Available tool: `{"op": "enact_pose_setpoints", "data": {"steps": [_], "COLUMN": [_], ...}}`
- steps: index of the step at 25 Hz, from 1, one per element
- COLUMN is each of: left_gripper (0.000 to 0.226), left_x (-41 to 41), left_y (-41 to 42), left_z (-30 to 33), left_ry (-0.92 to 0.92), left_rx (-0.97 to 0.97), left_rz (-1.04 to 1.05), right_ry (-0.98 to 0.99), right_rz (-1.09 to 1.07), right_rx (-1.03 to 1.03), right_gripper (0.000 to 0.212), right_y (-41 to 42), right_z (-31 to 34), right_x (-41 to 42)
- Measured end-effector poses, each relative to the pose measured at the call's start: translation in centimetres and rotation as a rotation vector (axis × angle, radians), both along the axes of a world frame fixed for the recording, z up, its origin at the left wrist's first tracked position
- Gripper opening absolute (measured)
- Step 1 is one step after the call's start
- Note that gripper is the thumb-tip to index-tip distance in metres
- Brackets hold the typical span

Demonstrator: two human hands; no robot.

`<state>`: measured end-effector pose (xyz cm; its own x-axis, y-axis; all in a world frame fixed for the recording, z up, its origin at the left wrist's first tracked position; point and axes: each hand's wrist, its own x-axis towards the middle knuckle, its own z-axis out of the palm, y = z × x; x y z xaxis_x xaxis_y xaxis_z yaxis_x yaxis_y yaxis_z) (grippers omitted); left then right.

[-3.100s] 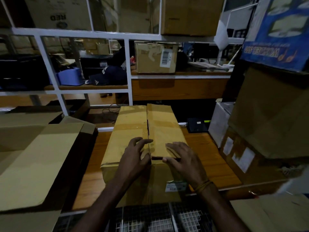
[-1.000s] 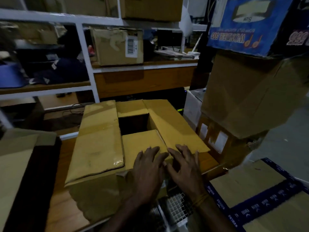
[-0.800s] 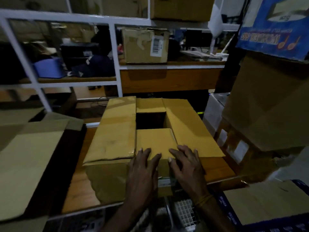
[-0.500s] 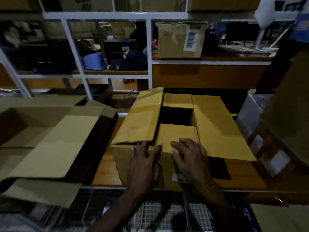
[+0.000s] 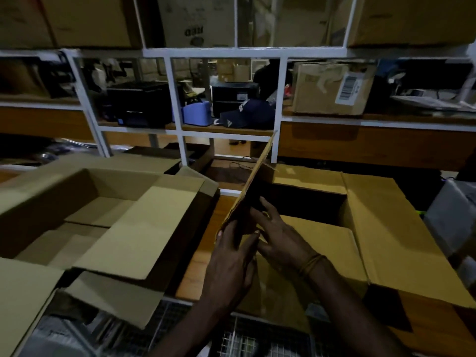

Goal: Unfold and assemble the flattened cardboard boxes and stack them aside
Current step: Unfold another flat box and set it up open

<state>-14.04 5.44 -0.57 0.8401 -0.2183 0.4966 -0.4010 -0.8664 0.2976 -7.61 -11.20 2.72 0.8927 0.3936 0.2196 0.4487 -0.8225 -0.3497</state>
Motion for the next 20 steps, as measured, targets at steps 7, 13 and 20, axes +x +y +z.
{"op": "enact_pose_setpoints", "data": {"steps": [7, 13, 20], "left_gripper": [0.05, 0.07, 0.044], "left_x": [2.0, 3.0, 4.1], "left_y": [2.6, 4.1, 5.3], "left_z": [0.0, -0.5, 0.4], "left_ry": [-0.022, 0.272, 0.411], "left_rx": [0.104, 0.036, -0.104], "left_rz": [0.125, 0.211, 0.077], "right_ry": [0.158, 0.234, 0.27], "right_rz": [0.171, 0.096, 0.051], "right_rx": [-0.007, -0.026, -0.017], "right_gripper": [0.083, 0.06, 0.061], "right_y": [3.3, 3.4, 3.5], "right_z": [1.1, -0.5, -1.2], "right_x": [2.0, 2.9, 3.0]}}
